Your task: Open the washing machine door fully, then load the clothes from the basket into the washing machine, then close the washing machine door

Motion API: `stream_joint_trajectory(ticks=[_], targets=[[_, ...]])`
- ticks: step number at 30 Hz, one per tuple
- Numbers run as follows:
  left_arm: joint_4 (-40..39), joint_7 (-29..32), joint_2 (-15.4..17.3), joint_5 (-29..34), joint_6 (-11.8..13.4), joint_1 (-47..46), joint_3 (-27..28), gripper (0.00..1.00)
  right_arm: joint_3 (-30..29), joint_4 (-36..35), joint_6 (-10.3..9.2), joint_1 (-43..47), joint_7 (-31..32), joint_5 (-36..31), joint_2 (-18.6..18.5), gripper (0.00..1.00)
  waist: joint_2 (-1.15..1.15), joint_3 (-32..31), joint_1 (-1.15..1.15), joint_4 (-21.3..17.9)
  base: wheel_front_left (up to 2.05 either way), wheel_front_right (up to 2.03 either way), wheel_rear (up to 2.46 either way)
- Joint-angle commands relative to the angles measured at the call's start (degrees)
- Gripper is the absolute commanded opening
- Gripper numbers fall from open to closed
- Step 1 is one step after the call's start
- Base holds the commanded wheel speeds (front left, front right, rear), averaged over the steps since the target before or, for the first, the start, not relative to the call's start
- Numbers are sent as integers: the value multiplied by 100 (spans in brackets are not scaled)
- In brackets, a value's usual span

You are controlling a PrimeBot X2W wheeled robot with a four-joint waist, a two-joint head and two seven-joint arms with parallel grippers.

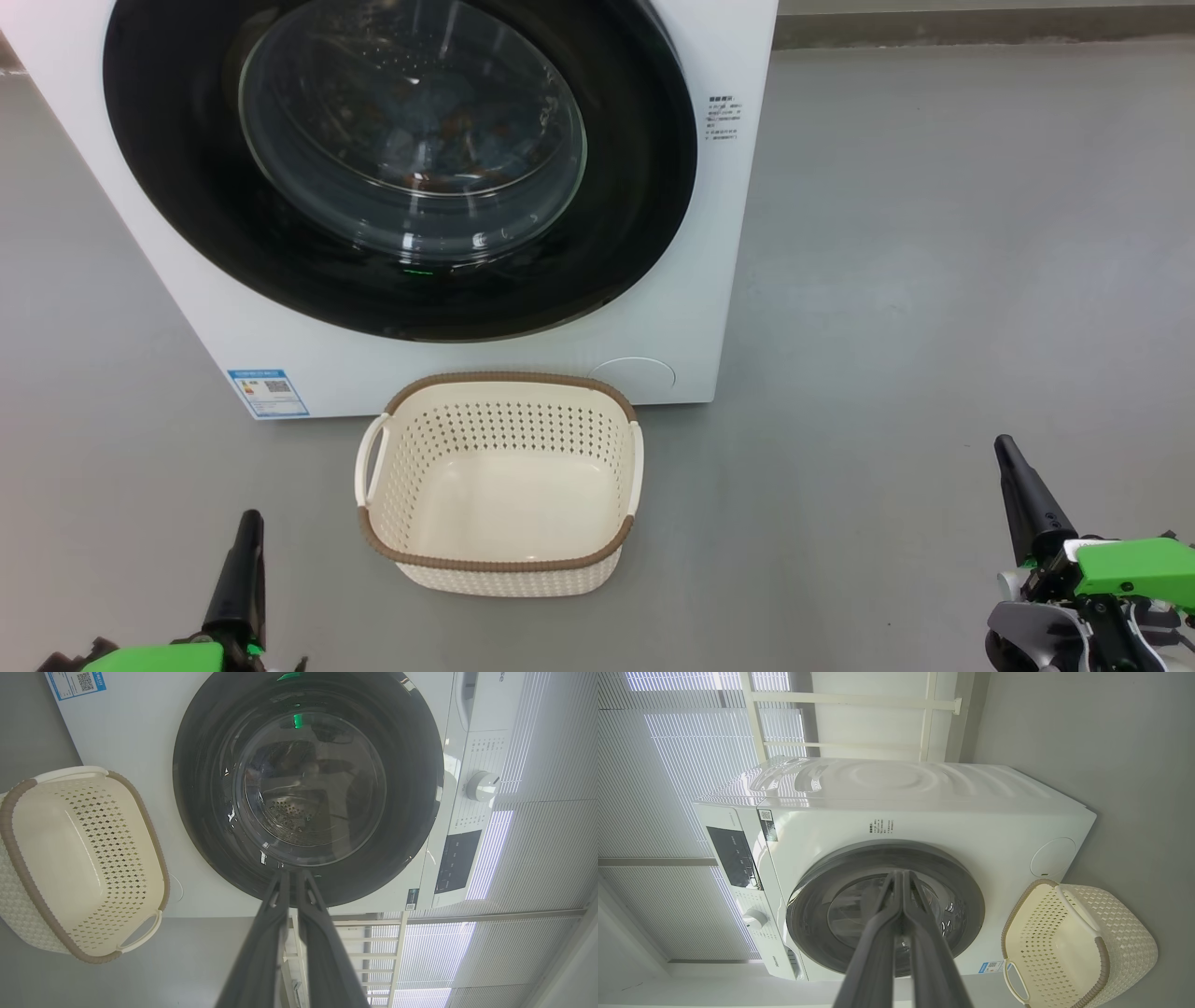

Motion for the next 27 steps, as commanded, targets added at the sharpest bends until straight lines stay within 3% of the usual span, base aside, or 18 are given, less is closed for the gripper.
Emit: stream_joint_trajectory(ticks=[1,27], targets=[[-122,40,51,-46,-3,-207,186,0,115,-137,3,-179,41,23,-18,0,0,0,0,0,0,0,0],[-121,41,50,-46,-4,-207,186,0,103,-136,3,-180,50,13,-9,0,0,0,0,0,0,0,0]])
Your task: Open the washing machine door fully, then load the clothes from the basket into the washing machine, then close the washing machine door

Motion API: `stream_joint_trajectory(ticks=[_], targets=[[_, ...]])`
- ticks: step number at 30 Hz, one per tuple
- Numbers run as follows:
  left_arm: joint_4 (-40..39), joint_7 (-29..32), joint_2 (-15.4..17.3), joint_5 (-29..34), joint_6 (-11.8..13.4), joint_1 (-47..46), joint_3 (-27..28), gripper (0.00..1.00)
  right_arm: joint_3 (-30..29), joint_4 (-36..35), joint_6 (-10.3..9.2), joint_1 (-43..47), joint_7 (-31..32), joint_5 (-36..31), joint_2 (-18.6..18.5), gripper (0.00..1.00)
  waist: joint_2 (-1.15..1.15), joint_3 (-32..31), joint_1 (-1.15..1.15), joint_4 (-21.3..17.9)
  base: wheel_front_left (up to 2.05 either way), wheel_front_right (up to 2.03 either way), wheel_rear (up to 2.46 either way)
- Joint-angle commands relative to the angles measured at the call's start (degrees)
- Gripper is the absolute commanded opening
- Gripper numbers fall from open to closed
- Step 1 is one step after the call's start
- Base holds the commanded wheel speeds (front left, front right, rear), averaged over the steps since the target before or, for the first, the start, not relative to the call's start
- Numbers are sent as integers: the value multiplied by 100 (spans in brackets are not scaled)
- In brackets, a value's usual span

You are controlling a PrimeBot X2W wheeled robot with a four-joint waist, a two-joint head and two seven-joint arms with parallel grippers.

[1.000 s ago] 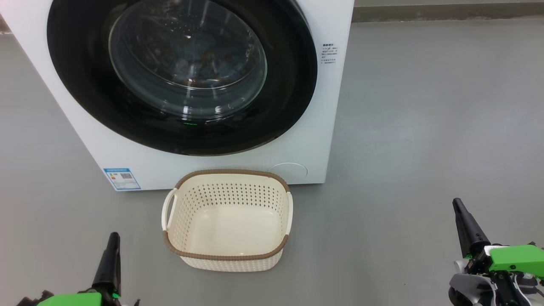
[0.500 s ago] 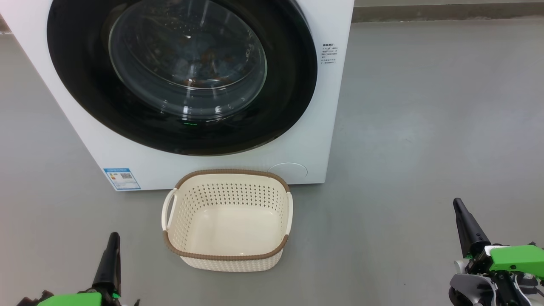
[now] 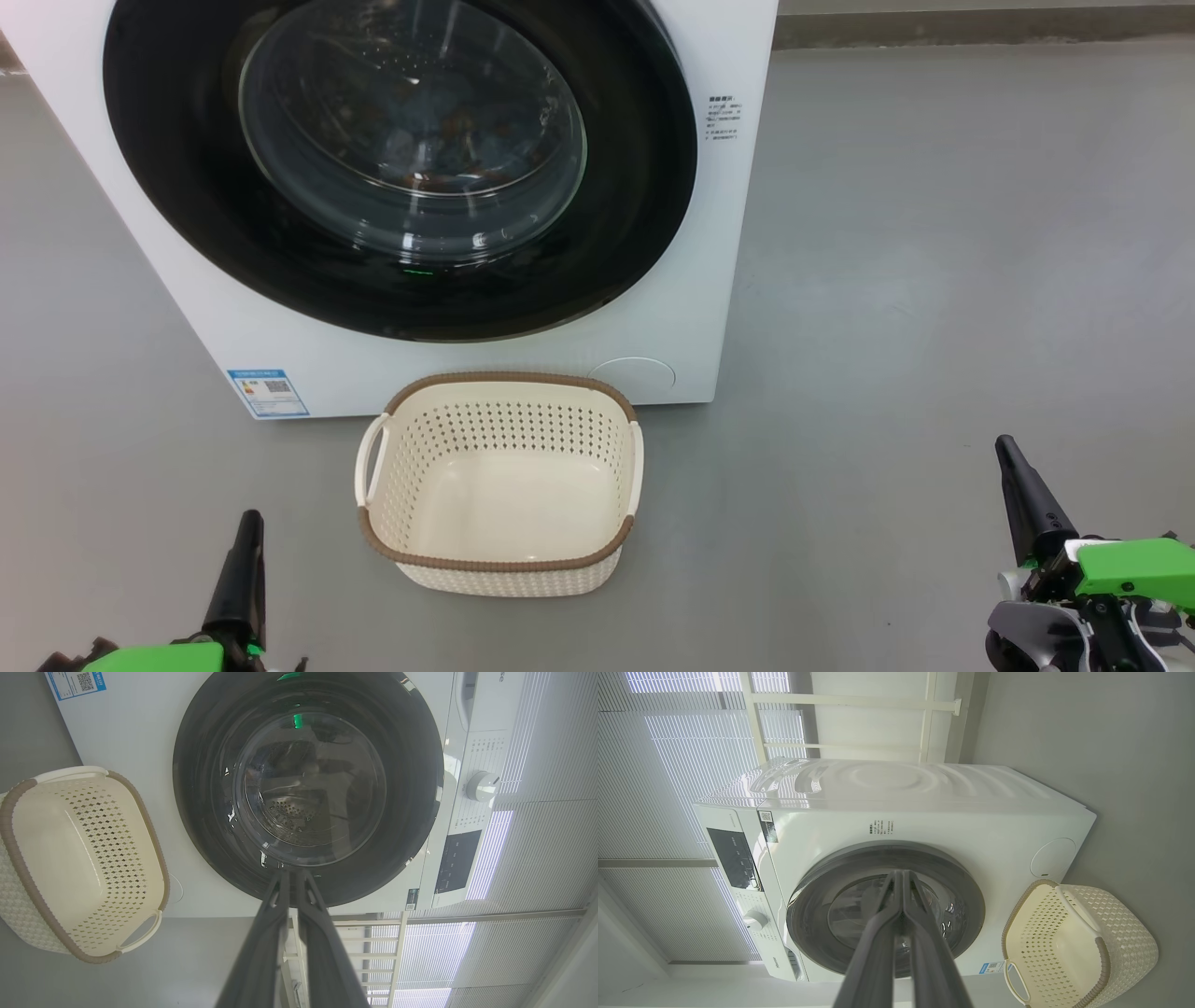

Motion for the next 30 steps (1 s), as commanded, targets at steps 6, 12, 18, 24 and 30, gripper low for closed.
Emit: stream_joint_trajectory(ticks=[6,12,18,24,30], targets=[[-121,41,51,-45,-4,-207,186,0,123,-136,10,-180,51,11,-21,0,0,0,0,0,0,0,0],[-121,41,51,-45,-4,-207,186,0,121,-136,10,-180,53,9,-19,0,0,0,0,0,0,0,0],[-121,41,51,-45,-4,-207,186,0,119,-136,10,-180,55,7,-18,0,0,0,0,0,0,0,0],[-121,41,51,-45,-4,-207,186,0,116,-136,10,-181,56,5,-16,0,0,0,0,0,0,0,0],[-122,41,51,-45,-4,-207,187,0,114,-135,10,-181,59,3,-14,0,0,0,0,0,0,0,0]])
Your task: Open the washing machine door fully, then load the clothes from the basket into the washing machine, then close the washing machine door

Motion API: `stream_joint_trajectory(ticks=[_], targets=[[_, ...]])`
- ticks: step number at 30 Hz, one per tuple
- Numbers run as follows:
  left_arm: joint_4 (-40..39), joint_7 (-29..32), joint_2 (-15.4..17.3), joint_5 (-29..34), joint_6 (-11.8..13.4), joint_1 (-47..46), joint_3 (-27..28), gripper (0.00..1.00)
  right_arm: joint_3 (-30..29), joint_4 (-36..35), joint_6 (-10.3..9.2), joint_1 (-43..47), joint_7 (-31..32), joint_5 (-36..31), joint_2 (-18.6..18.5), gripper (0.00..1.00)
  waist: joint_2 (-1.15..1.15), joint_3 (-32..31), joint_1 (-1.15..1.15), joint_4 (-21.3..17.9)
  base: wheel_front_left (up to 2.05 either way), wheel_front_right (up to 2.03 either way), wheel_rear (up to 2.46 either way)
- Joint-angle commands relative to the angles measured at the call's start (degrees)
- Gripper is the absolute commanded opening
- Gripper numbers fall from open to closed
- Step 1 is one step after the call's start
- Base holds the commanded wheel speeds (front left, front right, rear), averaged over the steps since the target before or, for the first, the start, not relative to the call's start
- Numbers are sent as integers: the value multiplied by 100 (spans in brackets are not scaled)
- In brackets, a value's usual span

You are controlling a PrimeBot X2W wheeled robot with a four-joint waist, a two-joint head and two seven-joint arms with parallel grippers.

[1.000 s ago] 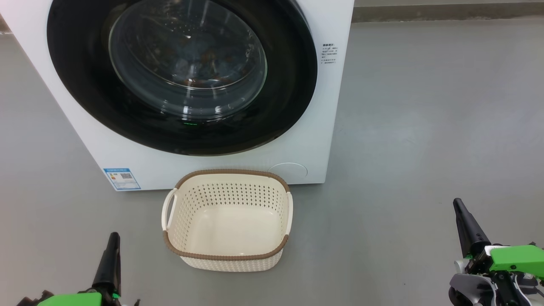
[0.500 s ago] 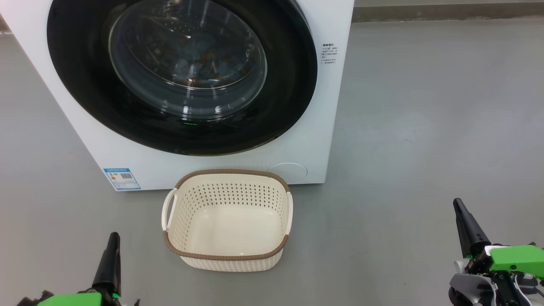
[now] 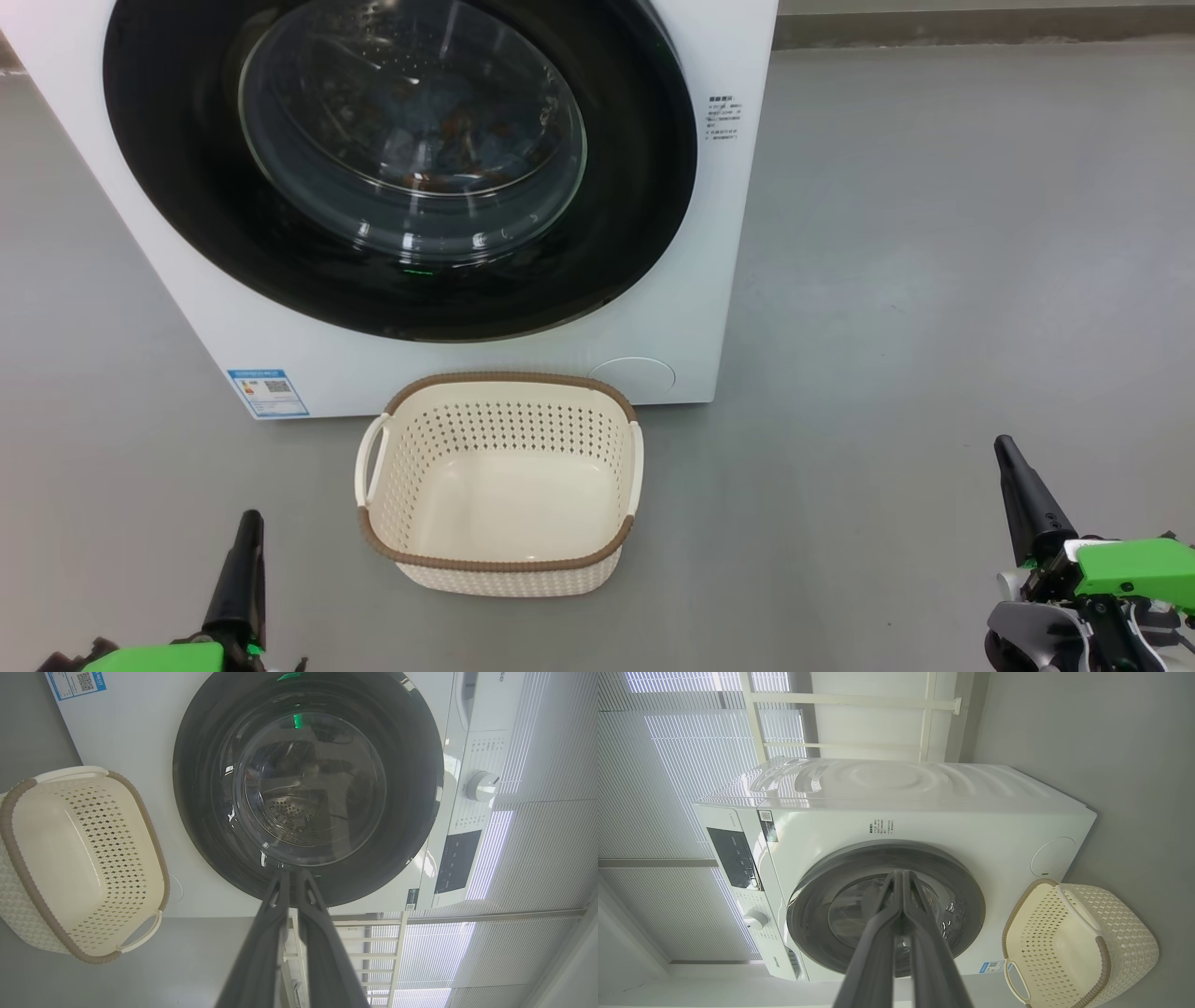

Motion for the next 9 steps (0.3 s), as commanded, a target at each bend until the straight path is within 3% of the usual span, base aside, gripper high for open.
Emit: stream_joint_trajectory(ticks=[1,9], targets=[[-122,41,51,-45,-4,-207,187,0,119,-135,10,-181,41,4,-22,0,0,0,0,0,0,0,0],[-124,41,51,-45,-4,-207,187,0,116,-135,10,-181,43,1,-20,0,0,0,0,0,0,0,0]])
